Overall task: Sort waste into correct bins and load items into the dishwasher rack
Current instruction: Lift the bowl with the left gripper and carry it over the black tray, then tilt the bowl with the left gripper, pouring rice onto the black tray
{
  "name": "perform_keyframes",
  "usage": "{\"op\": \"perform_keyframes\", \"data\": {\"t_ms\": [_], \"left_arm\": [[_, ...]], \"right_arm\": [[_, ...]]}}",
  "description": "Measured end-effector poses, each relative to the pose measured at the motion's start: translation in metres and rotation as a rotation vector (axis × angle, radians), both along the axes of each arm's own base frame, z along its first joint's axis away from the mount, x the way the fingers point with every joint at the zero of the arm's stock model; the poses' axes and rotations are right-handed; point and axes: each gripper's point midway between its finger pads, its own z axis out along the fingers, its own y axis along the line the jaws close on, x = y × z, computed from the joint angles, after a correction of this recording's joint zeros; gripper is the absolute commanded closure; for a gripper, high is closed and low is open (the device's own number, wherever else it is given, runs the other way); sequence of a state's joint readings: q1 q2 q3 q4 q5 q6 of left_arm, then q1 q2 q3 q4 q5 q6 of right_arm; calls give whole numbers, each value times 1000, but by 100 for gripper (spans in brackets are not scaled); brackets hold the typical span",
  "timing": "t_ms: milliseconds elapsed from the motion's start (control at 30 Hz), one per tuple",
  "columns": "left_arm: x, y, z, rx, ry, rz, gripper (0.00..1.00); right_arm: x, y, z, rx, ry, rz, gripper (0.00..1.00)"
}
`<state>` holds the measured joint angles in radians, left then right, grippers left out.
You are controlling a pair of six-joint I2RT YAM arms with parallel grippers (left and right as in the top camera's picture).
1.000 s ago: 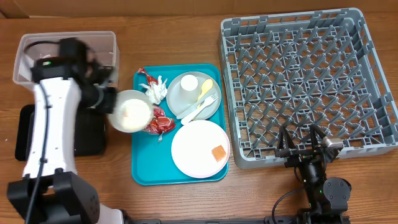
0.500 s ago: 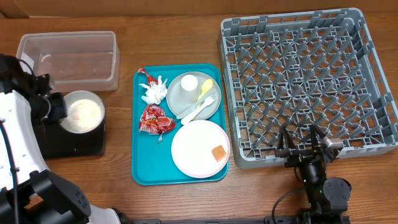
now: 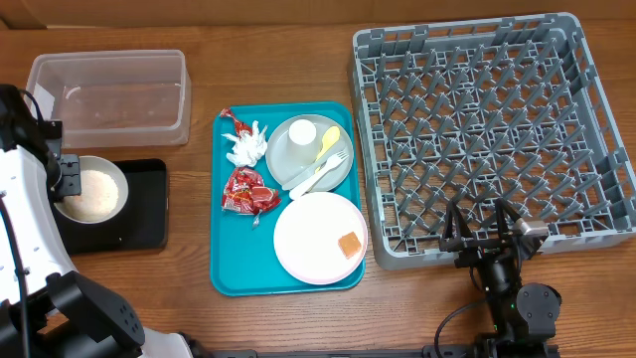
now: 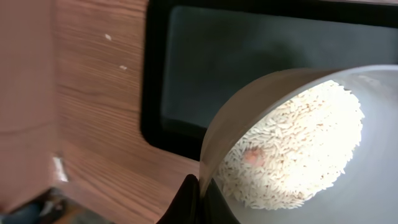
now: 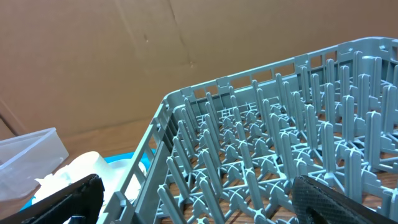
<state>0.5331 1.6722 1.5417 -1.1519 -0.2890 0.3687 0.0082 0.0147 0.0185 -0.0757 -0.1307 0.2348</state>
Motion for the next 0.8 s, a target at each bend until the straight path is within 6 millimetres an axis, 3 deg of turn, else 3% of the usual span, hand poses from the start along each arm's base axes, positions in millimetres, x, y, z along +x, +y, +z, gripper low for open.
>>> {"op": "perform_keyframes", "data": {"t_ms": [167,467,800], "left_arm": [[-2,12,-2,32,30,-30,96],[-6,32,-38,62,191,-42,96],[-12,65,-21,259,253,20,96]], "right_arm": [[0,0,0,0,0,0,0],[0,0,0,0,0,0,0],[0,0,0,0,0,-1,0]]}}
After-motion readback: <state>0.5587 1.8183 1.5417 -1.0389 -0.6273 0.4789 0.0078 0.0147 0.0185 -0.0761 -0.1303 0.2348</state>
